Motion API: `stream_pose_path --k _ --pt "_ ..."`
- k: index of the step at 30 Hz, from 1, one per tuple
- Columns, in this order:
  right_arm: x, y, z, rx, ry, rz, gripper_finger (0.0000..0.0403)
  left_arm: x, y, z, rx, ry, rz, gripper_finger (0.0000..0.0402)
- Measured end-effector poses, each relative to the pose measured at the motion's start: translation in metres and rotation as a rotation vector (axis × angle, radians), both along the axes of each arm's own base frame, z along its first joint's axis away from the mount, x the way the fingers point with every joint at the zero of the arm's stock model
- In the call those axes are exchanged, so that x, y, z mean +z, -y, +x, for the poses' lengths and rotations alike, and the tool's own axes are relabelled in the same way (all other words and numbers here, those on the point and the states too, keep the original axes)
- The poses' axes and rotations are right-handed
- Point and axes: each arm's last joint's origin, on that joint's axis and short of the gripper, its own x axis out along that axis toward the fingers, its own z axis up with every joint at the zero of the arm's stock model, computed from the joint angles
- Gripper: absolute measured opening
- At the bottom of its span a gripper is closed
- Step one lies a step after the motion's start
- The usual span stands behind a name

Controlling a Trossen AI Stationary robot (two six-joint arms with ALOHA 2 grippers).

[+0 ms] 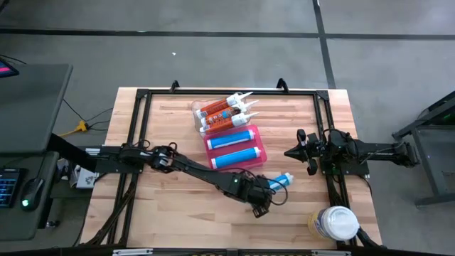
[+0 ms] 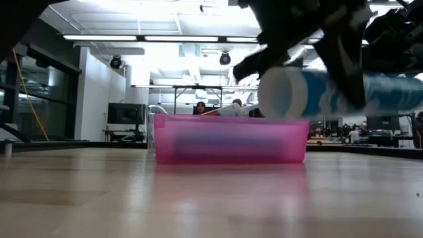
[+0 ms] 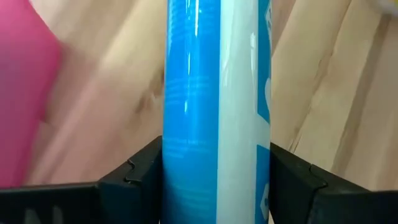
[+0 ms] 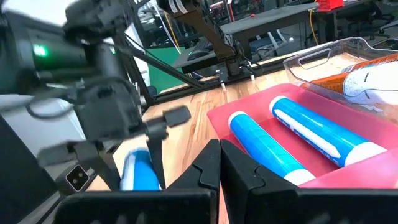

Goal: Pick & place silicon tubes, Sealant and Lysol wipes
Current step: Put the blue sealant into the pink bin

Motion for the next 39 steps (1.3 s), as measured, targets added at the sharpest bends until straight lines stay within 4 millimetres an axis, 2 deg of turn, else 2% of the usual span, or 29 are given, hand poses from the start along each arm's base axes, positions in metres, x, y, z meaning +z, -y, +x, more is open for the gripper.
stream_pose_path --k 7,12,21,30,36,39 --pt "0.000 0.000 0.000 0.000 0.000 0.000 0.0001 0.031 -0.005 -0.008 -0.019 0.056 0.088 0.0195" --pt "0.000 0.000 0.000 0.000 0.000 0.000 0.0001 0.052 -0.006 -0.021 -0.059 0.041 0.182 0.0195" --pt "0.000 0.000 0.000 0.000 -0.001 0.000 0.0001 0.094 -0.010 -0.058 -0.078 -0.030 0.345 0.0195" --pt "0.000 0.000 0.000 0.000 0.000 0.000 0.0001 0.142 -0.016 -0.093 -0.019 0.020 0.475 0.0195" --pt "0.000 0.000 0.000 0.000 0.000 0.000 0.0001 0.164 -0.023 -0.114 0.018 0.033 0.532 0.0195" --pt "0.000 0.000 0.000 0.000 0.000 0.000 0.0001 0.168 -0.026 -0.121 0.030 0.019 0.541 0.0195"
